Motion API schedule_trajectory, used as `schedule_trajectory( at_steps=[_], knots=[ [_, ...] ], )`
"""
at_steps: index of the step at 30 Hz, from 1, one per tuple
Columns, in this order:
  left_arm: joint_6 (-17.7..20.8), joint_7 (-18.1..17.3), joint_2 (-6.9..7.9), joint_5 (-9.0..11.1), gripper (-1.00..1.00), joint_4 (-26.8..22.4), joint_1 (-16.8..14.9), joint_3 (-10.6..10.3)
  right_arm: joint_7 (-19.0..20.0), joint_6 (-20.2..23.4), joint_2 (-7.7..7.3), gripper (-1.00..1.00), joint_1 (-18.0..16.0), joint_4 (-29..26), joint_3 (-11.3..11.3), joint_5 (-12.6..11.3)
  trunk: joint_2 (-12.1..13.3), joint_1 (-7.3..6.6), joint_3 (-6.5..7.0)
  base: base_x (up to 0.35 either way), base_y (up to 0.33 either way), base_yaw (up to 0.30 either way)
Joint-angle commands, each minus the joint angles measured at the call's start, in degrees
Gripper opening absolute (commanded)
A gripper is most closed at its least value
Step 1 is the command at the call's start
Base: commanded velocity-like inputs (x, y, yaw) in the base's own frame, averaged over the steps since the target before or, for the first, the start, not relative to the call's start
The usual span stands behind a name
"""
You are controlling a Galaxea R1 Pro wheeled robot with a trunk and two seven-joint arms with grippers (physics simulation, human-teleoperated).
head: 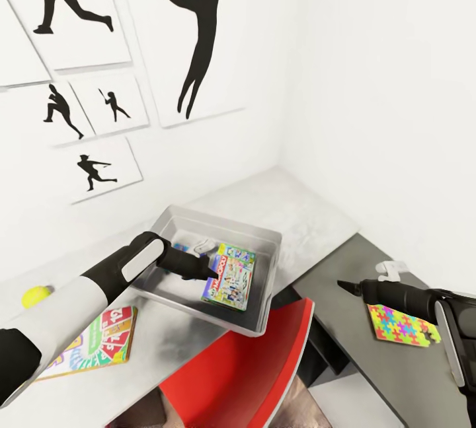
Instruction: Put all the toys in the child's room - the three board games (two on the bed and one on the table), the two jigsaw puzzles on the table, and the tennis ball on the table - inside the toy box on the table in the child's room.
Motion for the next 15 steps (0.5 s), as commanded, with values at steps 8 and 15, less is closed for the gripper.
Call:
schedule_trajectory(
  at_steps=[8, 15],
  knots=[
    [-0.56, -1.52, 0.06, -0.51, -1.0, 0.19, -0.09, -0.18, 0.52, 0.23, 0.0, 1.0, -0.06, -0.05, -0.05, 0.49, -0.12, 0.03, -0.84, 0.0, 0.0, 0.0],
    [-0.67, -1.84, 0.06, -0.52, -1.0, 0.23, -0.25, -0.16, 0.51, 0.19, 0.0, 1.0, -0.06, -0.05, -0.05, 0.49, -0.12, 0.03, -1.49, 0.0, 0.0, 0.0]
  ],
)
